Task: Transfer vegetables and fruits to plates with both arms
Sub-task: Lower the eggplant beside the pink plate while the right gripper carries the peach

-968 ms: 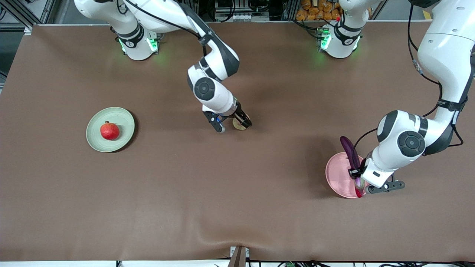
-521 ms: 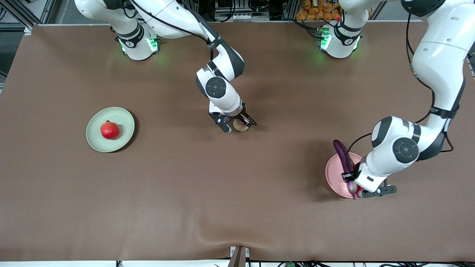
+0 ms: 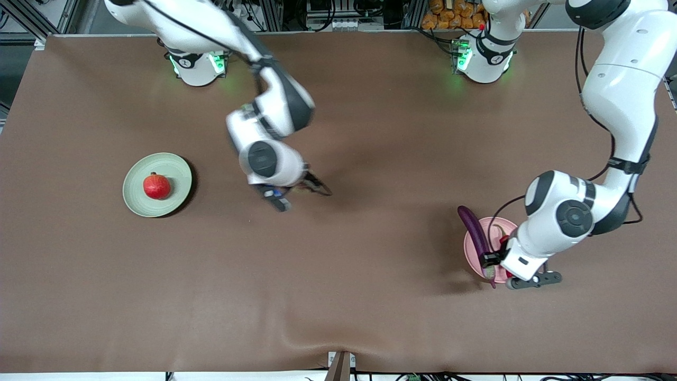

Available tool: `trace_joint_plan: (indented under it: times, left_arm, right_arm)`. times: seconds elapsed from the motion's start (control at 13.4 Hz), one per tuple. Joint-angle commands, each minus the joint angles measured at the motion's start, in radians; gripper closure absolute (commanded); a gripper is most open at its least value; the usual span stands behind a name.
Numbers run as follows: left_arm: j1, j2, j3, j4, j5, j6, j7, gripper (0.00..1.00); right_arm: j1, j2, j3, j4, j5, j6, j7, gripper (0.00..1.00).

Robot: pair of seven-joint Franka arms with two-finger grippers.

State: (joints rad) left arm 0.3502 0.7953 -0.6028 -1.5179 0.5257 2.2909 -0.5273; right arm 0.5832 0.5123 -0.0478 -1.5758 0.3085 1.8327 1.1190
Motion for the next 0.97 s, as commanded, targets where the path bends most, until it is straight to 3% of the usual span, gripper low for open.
trace_joint_plan:
  times: [0.0,0.3,0.45,0.74,0.89]
  left_arm:
    - [0.024,-0.071,-0.015,-0.007,0.011,-0.069,0.027,0.00]
    - [0.027,-0.215,-0.018,-0.007,-0.007,-0.183,0.029,0.00]
    - [0.038,-0.290,-0.018,-0.007,-0.076,-0.264,0.067,0.00]
    - [0.142,-0.415,-0.018,0.015,-0.346,-0.390,0.268,0.00]
    - [0.156,-0.477,-0.018,0.048,-0.380,-0.497,0.273,0.00]
  right_arm:
    - [-0.171,-0.116,0.020,-0.062,-0.015,-0.155,-0.266,1.00]
    - [-0.408,-0.189,0.019,-0.186,-0.107,-0.219,-0.685,1.00]
    - [-0.453,-0.195,0.019,-0.268,-0.112,-0.157,-0.752,1.00]
    - [-0.500,-0.204,0.017,-0.418,-0.192,0.006,-0.818,1.00]
    - [-0.583,-0.202,0.019,-0.489,-0.192,0.094,-0.965,1.00]
